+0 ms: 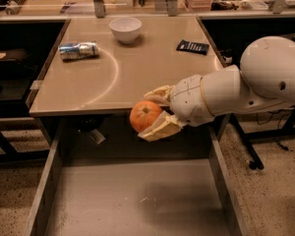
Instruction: Pick orange from top drawer and place on counter
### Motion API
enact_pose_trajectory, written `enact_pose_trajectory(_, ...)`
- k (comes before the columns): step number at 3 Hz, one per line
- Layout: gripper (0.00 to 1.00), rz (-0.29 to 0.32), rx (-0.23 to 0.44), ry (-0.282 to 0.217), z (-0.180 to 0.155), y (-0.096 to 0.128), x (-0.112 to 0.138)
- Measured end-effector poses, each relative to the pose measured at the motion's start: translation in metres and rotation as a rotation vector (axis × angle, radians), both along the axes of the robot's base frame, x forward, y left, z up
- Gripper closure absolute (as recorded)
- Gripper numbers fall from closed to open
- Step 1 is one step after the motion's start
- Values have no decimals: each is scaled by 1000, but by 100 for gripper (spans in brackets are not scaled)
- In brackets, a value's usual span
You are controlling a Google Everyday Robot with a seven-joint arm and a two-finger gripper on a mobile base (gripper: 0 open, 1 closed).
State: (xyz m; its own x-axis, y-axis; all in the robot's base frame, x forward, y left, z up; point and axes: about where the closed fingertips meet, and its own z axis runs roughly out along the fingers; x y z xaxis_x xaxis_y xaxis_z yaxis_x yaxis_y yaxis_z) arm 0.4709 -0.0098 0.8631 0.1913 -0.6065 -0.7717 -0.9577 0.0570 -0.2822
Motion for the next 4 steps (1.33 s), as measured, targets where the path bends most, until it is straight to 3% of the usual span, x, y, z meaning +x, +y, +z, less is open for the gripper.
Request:
enact_pose_trajectory(1,100,0,0,0,0,0,0)
enact_pose_trajectory(2,100,14,25,-31,6,8,11)
enact_pose_trajectory(4,100,-27,173,-113,42,21,109)
